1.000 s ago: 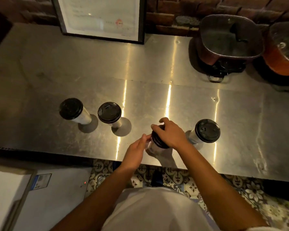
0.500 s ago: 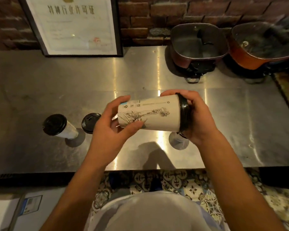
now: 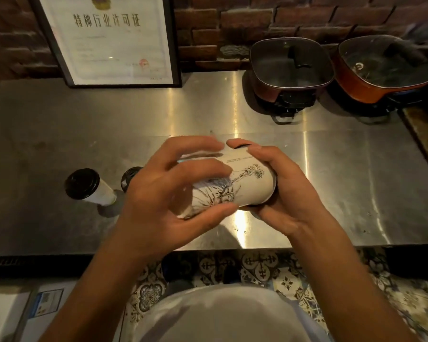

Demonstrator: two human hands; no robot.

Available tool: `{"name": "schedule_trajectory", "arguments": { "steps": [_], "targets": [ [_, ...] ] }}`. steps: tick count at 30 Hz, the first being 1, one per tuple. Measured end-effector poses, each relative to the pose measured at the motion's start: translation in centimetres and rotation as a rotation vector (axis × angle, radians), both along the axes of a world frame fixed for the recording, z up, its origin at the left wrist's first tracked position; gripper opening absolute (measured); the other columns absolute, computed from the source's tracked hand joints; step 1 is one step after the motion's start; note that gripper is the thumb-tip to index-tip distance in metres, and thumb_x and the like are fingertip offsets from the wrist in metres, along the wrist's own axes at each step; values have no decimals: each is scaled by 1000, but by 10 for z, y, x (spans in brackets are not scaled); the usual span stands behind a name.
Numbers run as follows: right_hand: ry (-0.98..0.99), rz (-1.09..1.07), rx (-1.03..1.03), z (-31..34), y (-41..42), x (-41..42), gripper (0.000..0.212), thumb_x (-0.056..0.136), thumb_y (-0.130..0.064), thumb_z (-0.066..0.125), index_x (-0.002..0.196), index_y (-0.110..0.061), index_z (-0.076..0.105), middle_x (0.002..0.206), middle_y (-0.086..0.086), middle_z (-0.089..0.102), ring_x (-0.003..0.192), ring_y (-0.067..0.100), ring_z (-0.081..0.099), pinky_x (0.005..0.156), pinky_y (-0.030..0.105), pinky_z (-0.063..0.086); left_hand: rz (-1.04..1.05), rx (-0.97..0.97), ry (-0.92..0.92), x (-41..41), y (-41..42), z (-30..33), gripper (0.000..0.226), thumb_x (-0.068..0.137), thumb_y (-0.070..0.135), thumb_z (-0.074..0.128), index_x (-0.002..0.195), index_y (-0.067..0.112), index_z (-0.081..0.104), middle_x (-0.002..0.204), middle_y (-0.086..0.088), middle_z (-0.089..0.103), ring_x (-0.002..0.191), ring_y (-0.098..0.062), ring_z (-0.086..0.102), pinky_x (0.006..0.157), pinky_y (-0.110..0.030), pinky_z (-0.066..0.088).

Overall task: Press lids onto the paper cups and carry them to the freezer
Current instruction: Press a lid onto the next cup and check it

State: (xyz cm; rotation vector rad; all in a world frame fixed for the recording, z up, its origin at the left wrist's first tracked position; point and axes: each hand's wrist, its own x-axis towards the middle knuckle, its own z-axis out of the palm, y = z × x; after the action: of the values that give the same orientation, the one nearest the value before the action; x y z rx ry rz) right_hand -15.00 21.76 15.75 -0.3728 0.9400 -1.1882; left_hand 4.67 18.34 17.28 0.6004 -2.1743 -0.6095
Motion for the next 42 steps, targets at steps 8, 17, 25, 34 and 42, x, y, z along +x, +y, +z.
{"name": "schedule_trajectory", "arguments": {
  "steps": [8, 17, 25, 34, 42],
  "targets": [
    [692, -342, -503, -4, 16, 13, 41, 87, -32, 65, 128, -28, 61, 127, -11, 64, 111, 15, 66, 76, 28, 56, 248, 826, 594, -25, 1, -21, 11, 85, 37, 68, 95, 34, 70, 104, -3, 70, 92, -20, 71, 63, -37, 58],
    [379, -254, -183, -13, 7, 3, 35, 88, -29, 62, 123, -27, 68, 128, 6, 70, 97, 20, 68, 59, 27, 53, 167, 478, 257, -10, 10, -36, 55, 84, 33, 70, 134, 32, 48, 140, 4, 53, 121, -16, 61, 87, -27, 58],
    [666, -272, -290, -14, 12, 19, 33, 87, -38, 64, 120, -35, 66, 112, -8, 67, 96, 17, 69, 62, 28, 55, 390, 657, 362, -12, 10, -41, 10, 100, 45, 50, 104, 43, 59, 108, 18, 65, 99, -16, 69, 60, -26, 58],
    [683, -277, -381, -21, 15, 9, 39, 87, -35, 64, 125, -27, 65, 123, -4, 68, 104, 16, 66, 73, 32, 56, 295, 854, 282, -5, 7, -40, 34, 92, 51, 55, 116, 29, 62, 111, 11, 69, 97, -14, 71, 66, -28, 58],
    [340, -153, 26, -11, 7, 10, 19, 97, -32, 58, 107, -32, 74, 94, -7, 72, 83, 15, 66, 56, 26, 46, 280, 151, 190, -8, 13, -49, 39, 92, 42, 66, 122, 20, 55, 128, -7, 58, 119, -16, 59, 89, -27, 54]
  ]
}}
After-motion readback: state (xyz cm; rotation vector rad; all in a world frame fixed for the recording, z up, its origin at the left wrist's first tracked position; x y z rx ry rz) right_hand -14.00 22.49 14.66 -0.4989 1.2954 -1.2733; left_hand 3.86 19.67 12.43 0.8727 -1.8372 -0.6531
